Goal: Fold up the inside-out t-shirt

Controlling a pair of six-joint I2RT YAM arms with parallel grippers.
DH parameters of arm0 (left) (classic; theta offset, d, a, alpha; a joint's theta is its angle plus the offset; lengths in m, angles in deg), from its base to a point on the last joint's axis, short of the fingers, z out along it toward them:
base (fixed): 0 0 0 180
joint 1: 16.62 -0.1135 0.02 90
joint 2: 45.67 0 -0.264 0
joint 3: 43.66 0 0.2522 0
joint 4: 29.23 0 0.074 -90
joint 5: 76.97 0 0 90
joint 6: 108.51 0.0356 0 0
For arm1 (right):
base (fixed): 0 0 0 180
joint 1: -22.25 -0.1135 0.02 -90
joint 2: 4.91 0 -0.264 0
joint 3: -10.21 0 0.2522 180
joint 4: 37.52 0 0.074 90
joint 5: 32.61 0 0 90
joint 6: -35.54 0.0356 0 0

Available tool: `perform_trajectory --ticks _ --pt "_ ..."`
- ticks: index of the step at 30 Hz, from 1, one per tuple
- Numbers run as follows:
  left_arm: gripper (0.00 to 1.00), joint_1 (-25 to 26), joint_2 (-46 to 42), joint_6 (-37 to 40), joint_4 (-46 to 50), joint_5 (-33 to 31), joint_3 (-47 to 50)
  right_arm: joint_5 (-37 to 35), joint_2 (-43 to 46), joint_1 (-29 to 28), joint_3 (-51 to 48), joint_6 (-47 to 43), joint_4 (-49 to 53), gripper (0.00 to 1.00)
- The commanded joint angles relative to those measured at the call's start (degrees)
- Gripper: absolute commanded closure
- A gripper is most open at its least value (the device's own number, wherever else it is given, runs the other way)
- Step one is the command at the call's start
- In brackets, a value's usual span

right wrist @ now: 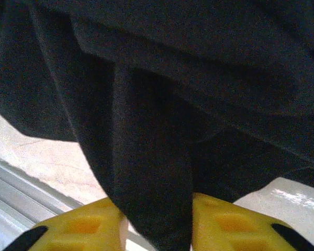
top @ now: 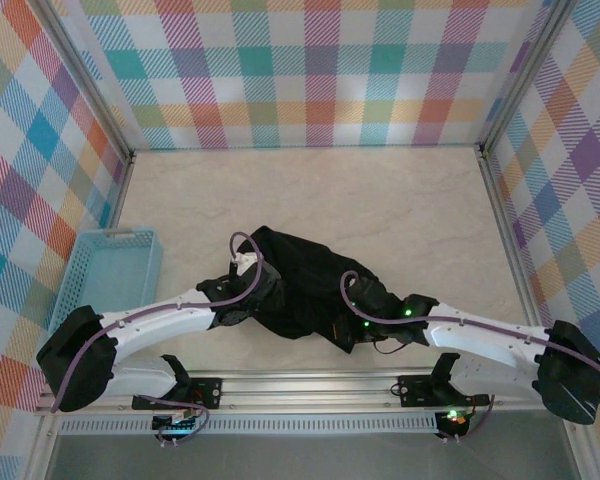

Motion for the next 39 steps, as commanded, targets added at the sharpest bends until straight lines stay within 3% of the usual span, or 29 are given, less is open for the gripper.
perform_trajectory --ticks 1,3,6,11,14,17,20,23,26,30,33,37,39 --pt "0.09 -2.4 -2.3 -0.5 4.7 -4.2 -1.8 -0.4 1.1 0.4 2.8 -2.0 2.4 0.90" --pt "0.10 -3.8 -2.9 0.2 6.4 -5.0 -2.8 -7.4 4.1 0.4 5.7 -2.7 9.9 1.00" --pt "0.10 -6.2 -3.9 1.2 8.0 -5.8 -3.7 -17.6 9.3 1.3 9.1 -3.0 20.1 1.00" --pt "0.07 -12.4 -2.8 4.0 4.9 -0.3 -4.4 -20.6 17.2 4.4 11.0 -4.4 24.0 1.00" --pt "0.12 -14.8 0.6 6.3 1.0 5.0 -5.7 -21.0 18.5 5.3 11.5 -4.7 24.0 1.00" --pt "0.28 -15.9 6.0 7.9 0.4 6.8 -8.9 -22.7 17.1 6.6 13.1 -4.5 25.3 1.00" --pt "0.61 -18.7 9.0 9.1 0.2 9.3 -12.1 -22.7 15.0 10.3 16.3 -5.9 26.1 1.00" --pt "0.87 -22.3 9.6 10.4 3.2 10.9 -17.9 -19.0 11.5 17.6 21.2 -10.7 24.7 1.00" --pt "1.00 -25.1 8.7 12.7 10.4 6.9 -28.3 -15.9 5.6 26.5 30.8 -16.7 24.7 1.00" --pt "1.00 -28.0 5.4 15.6 18.2 1.7 -42.0 -10.0 -1.5 37.0 45.9 -21.7 25.0 1.00" --pt "1.00 -28.2 1.8 17.1 19.8 0.2 -46.7 -8.5 -5.1 41.0 53.3 -23.3 25.0 1.00" --pt "1.00 -27.7 -4.0 15.7 18.0 6.3 -43.5 -4.3 -7.2 44.0 53.3 -22.3 23.0 1.00" --pt "1.00 -24.7 -6.5 14.2 17.1 8.8 -39.4 -3.7 -7.5 44.5 49.5 -21.3 21.5 1.00"
